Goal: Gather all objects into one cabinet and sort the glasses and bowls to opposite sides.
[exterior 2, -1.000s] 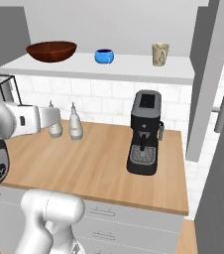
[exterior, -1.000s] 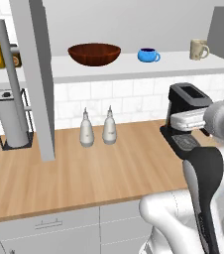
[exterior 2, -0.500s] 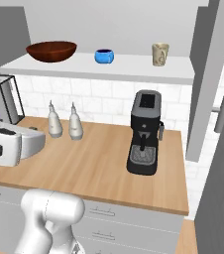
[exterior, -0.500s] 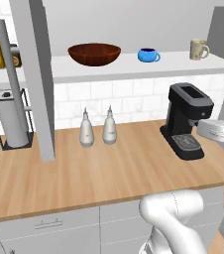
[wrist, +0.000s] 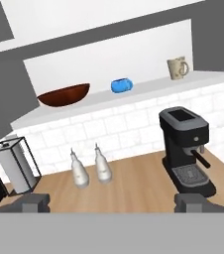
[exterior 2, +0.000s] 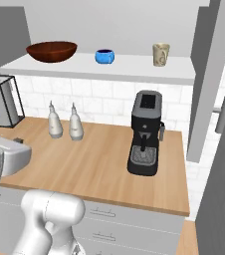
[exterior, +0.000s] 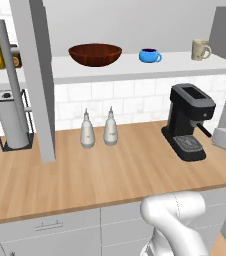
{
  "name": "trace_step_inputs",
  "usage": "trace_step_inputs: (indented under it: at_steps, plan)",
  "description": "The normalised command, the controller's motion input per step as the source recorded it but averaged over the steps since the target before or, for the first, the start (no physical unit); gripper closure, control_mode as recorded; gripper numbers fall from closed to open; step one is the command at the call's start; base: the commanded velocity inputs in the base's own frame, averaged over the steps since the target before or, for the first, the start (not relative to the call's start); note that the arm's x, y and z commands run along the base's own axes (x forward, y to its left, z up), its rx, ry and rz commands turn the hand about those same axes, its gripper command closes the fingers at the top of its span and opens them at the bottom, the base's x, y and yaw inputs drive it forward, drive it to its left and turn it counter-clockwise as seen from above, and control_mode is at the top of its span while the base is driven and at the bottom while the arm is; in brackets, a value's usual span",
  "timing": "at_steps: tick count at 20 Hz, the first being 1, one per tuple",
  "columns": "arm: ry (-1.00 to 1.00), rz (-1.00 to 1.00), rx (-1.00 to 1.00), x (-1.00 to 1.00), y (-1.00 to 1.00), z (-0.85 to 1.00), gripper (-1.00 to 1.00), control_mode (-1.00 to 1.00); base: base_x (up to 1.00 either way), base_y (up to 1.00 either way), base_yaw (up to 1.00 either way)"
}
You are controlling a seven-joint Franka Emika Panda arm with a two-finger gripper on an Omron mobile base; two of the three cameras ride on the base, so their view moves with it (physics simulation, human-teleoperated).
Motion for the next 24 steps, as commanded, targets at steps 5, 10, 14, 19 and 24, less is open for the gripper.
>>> trace_step_inputs:
  at_steps: [5,10,14,19,24]
  plan:
    - [-0.02,0.00,0.02,-0.39,0.10,0.33,-1.00,-1.00,0.00,0.00,0.00]
    - [0.00,0.00,-0.05,0.00,0.12,0.00,-1.00,-1.00,0.00,0.00,0.00]
    - [0.00,0.00,-0.01,0.00,0.05,0.00,-1.00,-1.00,0.00,0.00,0.00]
    - [0.00,0.00,0.00,0.00,0.00,0.00,-1.00,1.00,-0.08,0.00,0.02]
    - [0.00,0.00,0.00,0.00,0.00,0.00,-1.00,1.00,-0.57,0.22,0.00]
